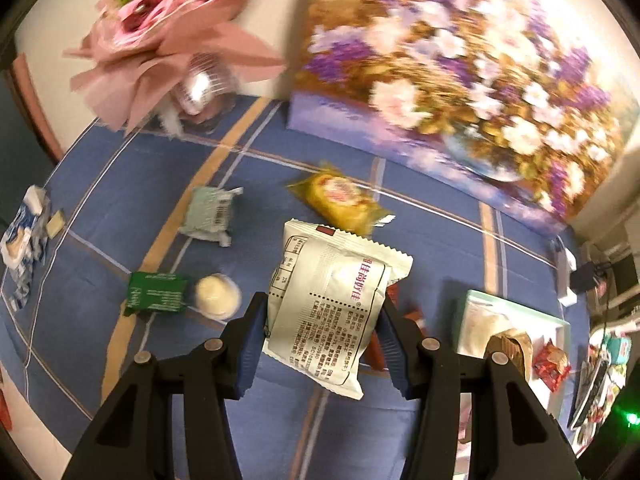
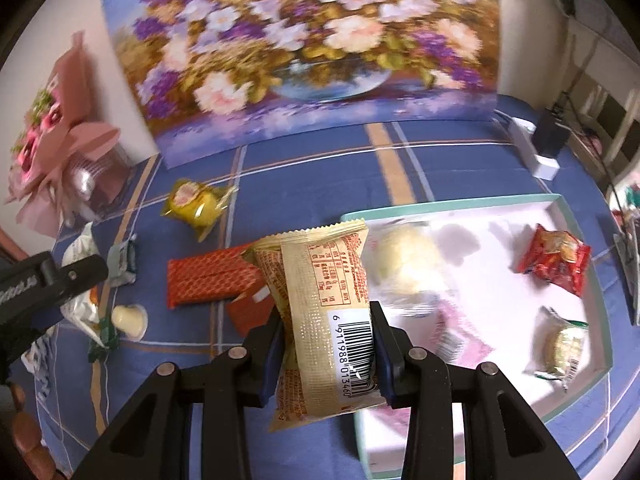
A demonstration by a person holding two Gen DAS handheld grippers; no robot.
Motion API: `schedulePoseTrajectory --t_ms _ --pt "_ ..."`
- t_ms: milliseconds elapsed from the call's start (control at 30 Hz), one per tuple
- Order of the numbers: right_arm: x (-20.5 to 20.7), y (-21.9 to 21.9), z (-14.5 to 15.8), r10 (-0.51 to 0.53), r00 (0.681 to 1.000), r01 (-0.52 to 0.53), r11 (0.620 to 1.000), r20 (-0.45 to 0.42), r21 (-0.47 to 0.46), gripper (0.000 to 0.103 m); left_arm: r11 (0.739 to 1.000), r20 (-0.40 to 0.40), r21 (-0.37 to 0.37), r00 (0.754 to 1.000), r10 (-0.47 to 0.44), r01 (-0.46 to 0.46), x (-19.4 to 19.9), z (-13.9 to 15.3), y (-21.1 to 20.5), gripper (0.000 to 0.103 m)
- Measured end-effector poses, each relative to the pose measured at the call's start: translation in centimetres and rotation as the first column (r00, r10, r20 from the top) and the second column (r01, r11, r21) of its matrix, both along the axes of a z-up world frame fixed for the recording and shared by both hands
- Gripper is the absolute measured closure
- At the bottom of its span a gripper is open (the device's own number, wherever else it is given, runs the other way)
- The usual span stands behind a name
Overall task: Organize snacks
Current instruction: 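Carry both bags over the white tray and open both grippers to drop them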
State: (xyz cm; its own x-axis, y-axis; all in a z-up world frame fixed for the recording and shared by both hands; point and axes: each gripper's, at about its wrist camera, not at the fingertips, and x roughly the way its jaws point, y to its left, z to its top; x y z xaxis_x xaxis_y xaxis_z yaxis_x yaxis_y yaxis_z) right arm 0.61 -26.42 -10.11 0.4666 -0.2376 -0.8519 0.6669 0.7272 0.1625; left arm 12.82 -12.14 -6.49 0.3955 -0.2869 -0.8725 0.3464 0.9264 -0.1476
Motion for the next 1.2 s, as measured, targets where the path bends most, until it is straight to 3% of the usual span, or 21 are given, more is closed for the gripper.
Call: schedulePoseTrajectory --t_ms 400,600,767,933,1200 --pt "-7.0 -7.1 1.1 -0.214 0.977 0.213 0.977 0.017 0.031 0.062 0.976 0.064 0.036 0.974 -0.216 0.214 -6.6 1.7 -8.8 0.048" --pt "-11.3 -10.5 1.6 -0.33 0.944 0.329 0.944 0.024 0.031 0.062 0.944 0.088 0.077 0.941 -0.326 0.319 -10.1 1.6 -13.1 0.048" --pt "-14.5 -12.6 1.8 -0.401 0.916 0.399 0.916 0.029 0.04 0.062 0.902 0.088 0.105 0.9 -0.427 0.418 -13.3 0.6 -16.5 0.048" --pt "-16.3 -14.0 1.6 -0.424 0.905 0.423 0.905 0.025 0.054 0.062 0.878 0.062 0.12 0.88 -0.472 0.463 -14.8 -0.9 -18.7 0.048" --pt "-15.9 -14.7 0.2 -0.407 0.913 0.406 0.909 -0.01 0.09 0.062 0.875 0.043 0.134 0.88 -0.474 0.465 -15.1 -2.6 -19.6 0.048"
